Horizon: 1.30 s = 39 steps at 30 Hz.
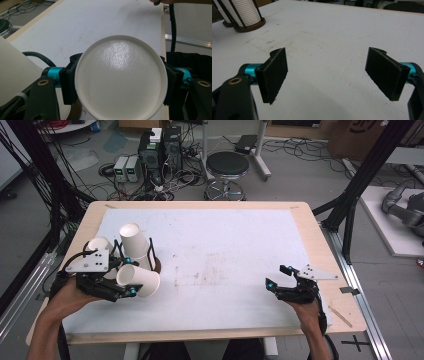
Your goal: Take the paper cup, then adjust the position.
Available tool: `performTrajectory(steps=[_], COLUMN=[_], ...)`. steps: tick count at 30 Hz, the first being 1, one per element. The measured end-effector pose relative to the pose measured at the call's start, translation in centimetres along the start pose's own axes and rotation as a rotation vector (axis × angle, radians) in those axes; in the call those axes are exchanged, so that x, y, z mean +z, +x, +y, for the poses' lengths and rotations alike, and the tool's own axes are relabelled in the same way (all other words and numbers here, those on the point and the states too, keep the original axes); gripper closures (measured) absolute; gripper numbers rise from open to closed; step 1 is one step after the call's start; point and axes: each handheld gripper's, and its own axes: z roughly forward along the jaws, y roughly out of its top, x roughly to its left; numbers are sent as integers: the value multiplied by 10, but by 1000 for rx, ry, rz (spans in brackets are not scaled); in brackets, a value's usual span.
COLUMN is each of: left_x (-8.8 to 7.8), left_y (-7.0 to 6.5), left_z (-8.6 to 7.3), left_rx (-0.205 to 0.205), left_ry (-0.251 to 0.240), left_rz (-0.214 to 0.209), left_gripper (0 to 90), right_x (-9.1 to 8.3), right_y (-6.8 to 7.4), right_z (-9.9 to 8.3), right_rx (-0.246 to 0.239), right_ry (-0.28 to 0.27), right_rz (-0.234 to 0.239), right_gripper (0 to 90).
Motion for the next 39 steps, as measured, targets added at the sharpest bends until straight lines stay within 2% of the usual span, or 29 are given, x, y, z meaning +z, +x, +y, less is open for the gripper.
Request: performTrajectory(steps=[12, 21, 30, 35, 39], left_x=[2, 0, 0, 1, 3], left_y=[1, 1, 2, 2, 3], left_z=[0, 0, 3, 6, 8], left_rx=[-1, -12, -2, -2, 8], left_ry=[1, -20, -13, -24, -14], left_rz=[-4, 0, -3, -5, -12], left_gripper=[314, 314, 314, 314, 314], right_x=[1, 1, -2, -3, -4], right_y=[-1, -2, -4, -5, -5], right_z=[0, 1, 3, 5, 9], right_rx=[-3, -6, -10, -13, -21], right_ry=[1, 2, -7, -6, -1], right_rz=[2, 8, 10, 24, 50], right_gripper=[186, 186, 185, 185, 185])
